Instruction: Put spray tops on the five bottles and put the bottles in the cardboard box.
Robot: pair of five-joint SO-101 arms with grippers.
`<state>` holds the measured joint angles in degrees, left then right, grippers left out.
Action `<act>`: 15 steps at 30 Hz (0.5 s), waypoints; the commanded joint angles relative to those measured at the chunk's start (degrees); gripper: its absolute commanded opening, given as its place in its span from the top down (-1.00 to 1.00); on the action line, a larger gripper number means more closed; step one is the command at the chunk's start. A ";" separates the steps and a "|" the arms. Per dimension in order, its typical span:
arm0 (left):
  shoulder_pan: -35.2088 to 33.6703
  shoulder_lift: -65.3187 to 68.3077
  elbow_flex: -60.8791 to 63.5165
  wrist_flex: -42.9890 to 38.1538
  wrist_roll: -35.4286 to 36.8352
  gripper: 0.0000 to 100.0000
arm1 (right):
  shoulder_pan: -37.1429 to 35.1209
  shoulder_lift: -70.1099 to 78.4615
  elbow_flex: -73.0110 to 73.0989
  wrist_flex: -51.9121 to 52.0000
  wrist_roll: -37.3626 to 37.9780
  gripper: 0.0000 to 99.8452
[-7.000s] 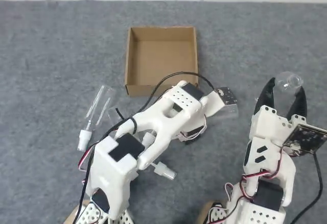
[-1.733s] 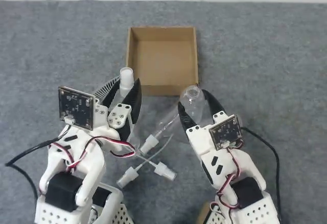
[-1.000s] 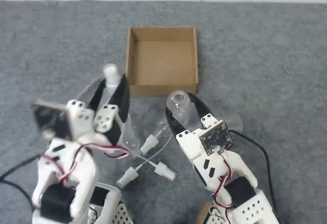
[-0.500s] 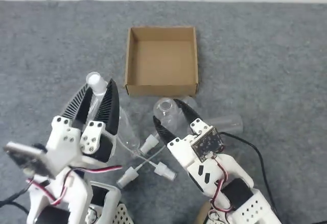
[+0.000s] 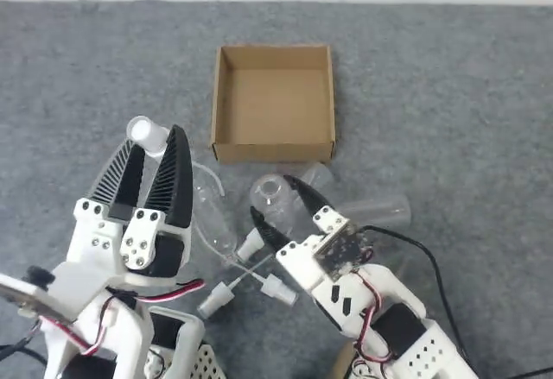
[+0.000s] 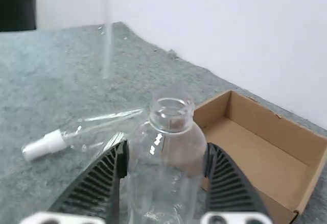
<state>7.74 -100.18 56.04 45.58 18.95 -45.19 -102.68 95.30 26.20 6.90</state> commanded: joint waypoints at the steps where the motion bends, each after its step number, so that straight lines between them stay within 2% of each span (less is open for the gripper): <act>1: -2.73 -0.53 -2.15 0.09 3.25 0.98 | -4.09 -1.27 1.05 2.59 4.92 0.85; 4: -4.57 -0.53 -3.30 1.41 5.71 0.98 | -5.93 -1.27 1.05 3.38 5.71 0.85; 15: -4.40 -0.53 -3.30 1.67 7.65 0.98 | -6.29 -1.27 1.05 3.56 5.71 0.85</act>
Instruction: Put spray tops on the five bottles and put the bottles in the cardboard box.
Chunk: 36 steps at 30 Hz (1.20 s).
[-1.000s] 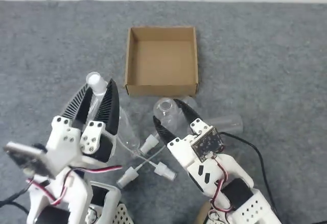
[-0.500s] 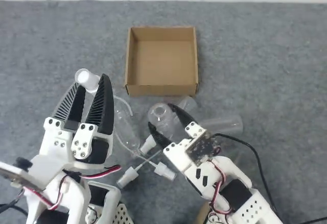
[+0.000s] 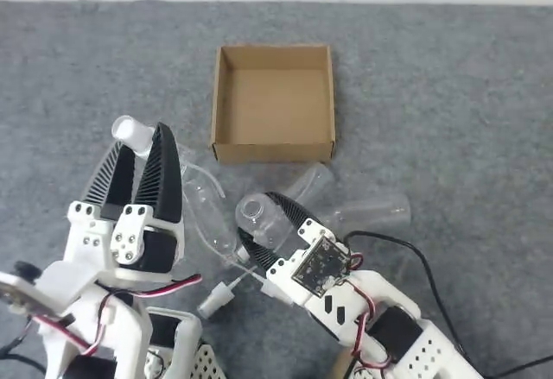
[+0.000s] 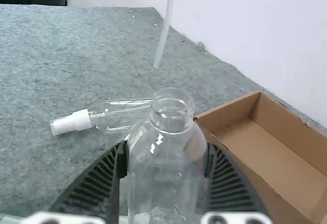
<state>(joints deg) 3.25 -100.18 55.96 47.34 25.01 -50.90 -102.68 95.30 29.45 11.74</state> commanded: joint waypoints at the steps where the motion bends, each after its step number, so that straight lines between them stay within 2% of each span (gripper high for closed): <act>1: 0.09 -0.53 -3.30 -0.09 1.58 0.98 | -0.57 -1.27 1.05 0.31 0.88 0.85; 11: 0.53 -0.53 -4.53 0.26 1.76 0.98 | -0.57 -1.27 1.05 0.31 0.97 0.85; 15: 5.36 -0.53 -3.91 0.35 1.32 0.98 | -0.57 -1.27 1.05 0.22 0.97 0.85; 24: 9.14 -0.53 -2.68 0.53 -0.62 0.98 | -0.57 -1.27 1.05 0.22 0.97 0.85; 36: 9.76 -0.53 -0.48 0.35 -2.64 0.98 | -0.57 -1.19 1.05 0.31 0.97 0.85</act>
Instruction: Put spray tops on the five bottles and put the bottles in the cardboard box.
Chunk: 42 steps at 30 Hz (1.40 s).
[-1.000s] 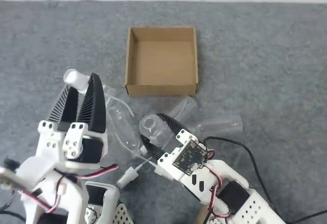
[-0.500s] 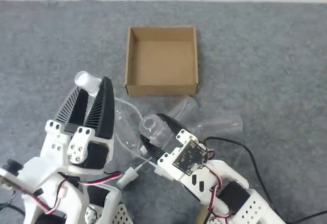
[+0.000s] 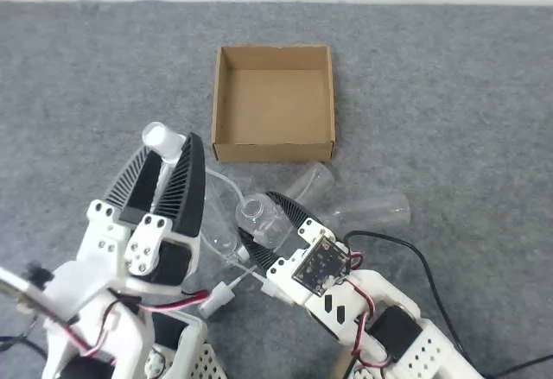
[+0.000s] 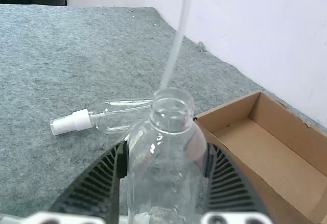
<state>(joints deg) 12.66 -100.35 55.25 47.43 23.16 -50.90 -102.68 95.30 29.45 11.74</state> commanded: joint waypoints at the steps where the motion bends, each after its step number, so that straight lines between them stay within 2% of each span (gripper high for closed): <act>1: 0.35 -0.35 0.48 0.18 -0.79 0.98 | -0.57 -1.19 1.05 0.31 0.97 0.85; 17: 0.35 -0.26 1.36 0.53 -0.88 0.98 | -0.57 -1.19 1.05 0.31 0.97 0.85; 22: 0.53 -0.26 3.03 0.53 -2.81 0.98 | -0.40 -1.19 1.05 0.22 0.97 0.85; 32: 6.59 -0.26 3.65 4.13 -7.47 0.98 | -0.04 -1.19 1.05 0.13 0.97 0.85; 42: 6.95 -0.26 7.25 3.96 -7.47 0.98 | 1.89 -1.27 1.05 -0.31 0.97 0.85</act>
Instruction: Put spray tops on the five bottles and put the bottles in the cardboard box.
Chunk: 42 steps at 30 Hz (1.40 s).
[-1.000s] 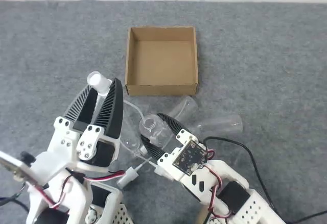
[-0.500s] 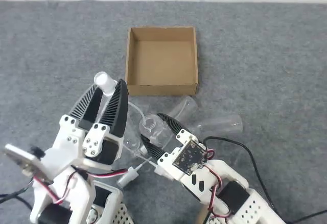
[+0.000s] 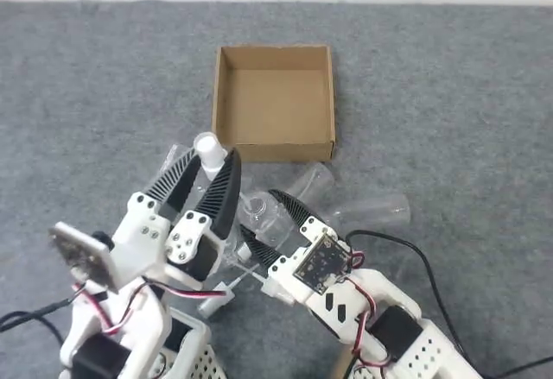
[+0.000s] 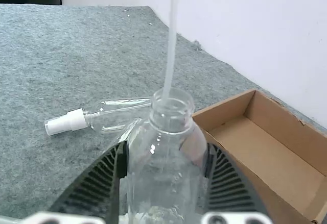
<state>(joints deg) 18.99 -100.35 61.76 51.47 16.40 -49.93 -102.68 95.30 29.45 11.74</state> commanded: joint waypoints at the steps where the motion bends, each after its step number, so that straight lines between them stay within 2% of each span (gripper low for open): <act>1: 0.62 -0.26 1.45 -0.18 -0.70 0.98 | 0.92 -1.27 1.05 -0.31 0.97 0.85; 17: 0.70 -0.26 4.97 0.09 -3.08 0.97 | 1.01 -1.27 1.05 -0.31 0.97 0.86; 25: 0.79 -0.26 6.11 -0.26 -3.16 0.97 | 4.00 -1.27 1.05 -0.84 0.97 0.86; 32: 5.27 -0.26 7.08 0.00 -5.63 0.97 | 4.09 -1.27 1.05 -0.75 0.97 0.86; 42: 5.54 -0.26 7.43 0.09 -5.63 0.97 | 4.09 -1.27 1.05 -0.57 0.97 0.86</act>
<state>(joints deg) 24.09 -100.44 69.49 51.56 11.47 -47.03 -102.68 95.30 29.45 11.91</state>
